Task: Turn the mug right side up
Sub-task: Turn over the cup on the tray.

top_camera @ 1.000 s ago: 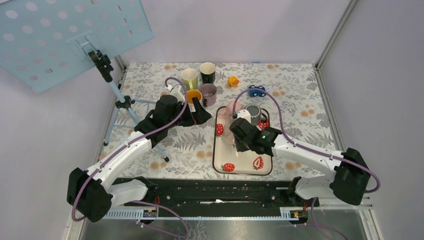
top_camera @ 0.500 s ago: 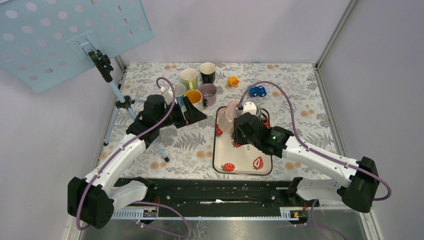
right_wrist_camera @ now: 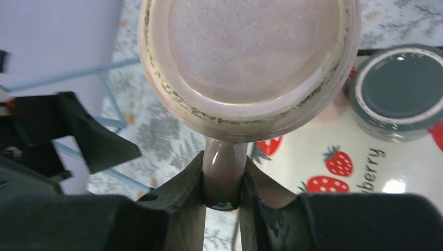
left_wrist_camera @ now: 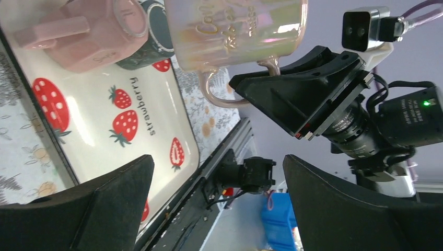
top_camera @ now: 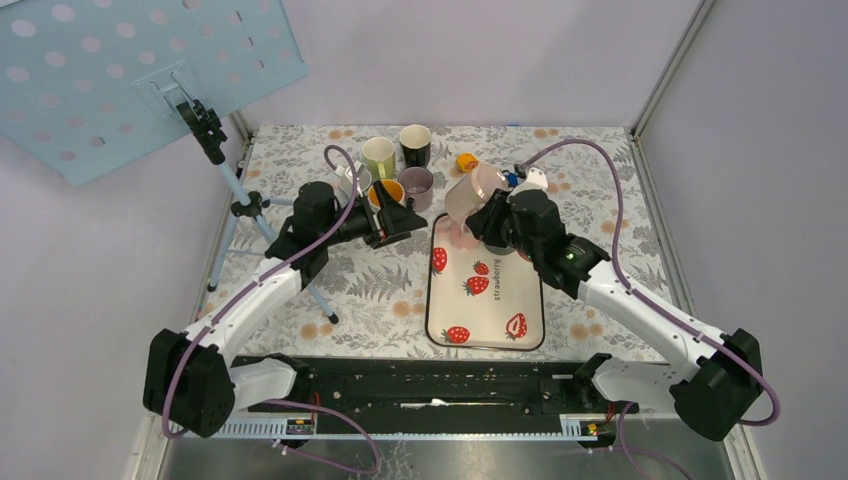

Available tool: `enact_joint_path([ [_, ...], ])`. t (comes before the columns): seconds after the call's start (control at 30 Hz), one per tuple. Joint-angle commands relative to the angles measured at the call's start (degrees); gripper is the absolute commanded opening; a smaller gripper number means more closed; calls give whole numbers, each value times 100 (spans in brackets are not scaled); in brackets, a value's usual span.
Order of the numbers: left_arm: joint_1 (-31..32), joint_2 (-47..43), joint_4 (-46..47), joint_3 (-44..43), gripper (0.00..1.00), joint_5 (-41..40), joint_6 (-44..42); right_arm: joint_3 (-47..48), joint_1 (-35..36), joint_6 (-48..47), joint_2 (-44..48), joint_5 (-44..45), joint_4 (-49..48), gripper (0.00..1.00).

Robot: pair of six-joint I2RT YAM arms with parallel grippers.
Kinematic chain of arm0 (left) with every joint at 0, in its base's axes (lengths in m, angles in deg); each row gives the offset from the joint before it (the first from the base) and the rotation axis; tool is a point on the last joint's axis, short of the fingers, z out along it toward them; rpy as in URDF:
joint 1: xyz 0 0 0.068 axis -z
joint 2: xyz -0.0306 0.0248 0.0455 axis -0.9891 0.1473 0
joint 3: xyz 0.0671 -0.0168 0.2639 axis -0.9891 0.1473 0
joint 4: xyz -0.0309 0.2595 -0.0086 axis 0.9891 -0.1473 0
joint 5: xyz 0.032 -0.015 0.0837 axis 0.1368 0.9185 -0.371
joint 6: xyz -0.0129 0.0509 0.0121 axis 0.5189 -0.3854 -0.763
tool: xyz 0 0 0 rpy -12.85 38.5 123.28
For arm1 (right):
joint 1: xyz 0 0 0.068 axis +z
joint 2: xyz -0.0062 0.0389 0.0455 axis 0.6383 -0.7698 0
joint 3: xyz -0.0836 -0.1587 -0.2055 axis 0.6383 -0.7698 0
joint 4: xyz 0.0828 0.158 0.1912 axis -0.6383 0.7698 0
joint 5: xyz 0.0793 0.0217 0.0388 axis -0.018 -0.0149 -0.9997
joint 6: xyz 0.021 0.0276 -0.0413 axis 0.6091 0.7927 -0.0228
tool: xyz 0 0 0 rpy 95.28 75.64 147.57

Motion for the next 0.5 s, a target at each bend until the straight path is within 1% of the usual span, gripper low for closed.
enact_joint_path([
  [0.0,-15,224,1207,41,98,363,665,-51,-300,589,410,-622,-1938,0],
  [0.07,-5,403,1432,54,98,419,855,-73,-372,697,389,-716,-2103,0],
  [0.2,59,720,2300,224,96,559,1589,-55,-399,837,298,-832,-2371,0],
  [0.33,276,861,2651,251,93,438,1760,-106,-410,982,317,-869,-2688,0],
  [0.47,414,1138,4061,669,87,445,2883,-354,-415,1245,392,-947,-3236,0],
])
